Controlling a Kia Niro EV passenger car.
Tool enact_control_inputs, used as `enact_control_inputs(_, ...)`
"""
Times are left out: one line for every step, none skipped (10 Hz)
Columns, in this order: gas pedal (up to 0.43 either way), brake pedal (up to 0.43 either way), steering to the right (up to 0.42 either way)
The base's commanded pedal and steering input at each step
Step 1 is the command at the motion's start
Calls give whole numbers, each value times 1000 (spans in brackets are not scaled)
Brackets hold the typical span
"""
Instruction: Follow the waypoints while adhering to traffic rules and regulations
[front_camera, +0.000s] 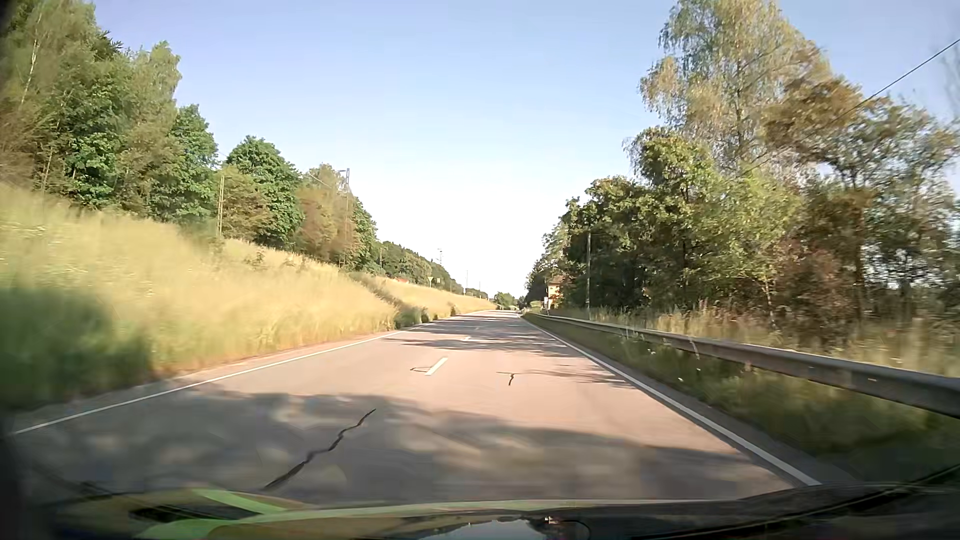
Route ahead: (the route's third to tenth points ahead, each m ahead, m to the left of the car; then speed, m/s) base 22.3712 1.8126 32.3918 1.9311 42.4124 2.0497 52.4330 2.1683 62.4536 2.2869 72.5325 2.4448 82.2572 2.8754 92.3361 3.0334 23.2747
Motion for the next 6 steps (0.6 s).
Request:
enact_control_inputs(177,0,-1)
enact_control_inputs(197,0,-2)
enact_control_inputs(209,0,-4)
enact_control_inputs(240,0,-4)
enact_control_inputs(240,0,-4)
enact_control_inputs(248,0,-4)
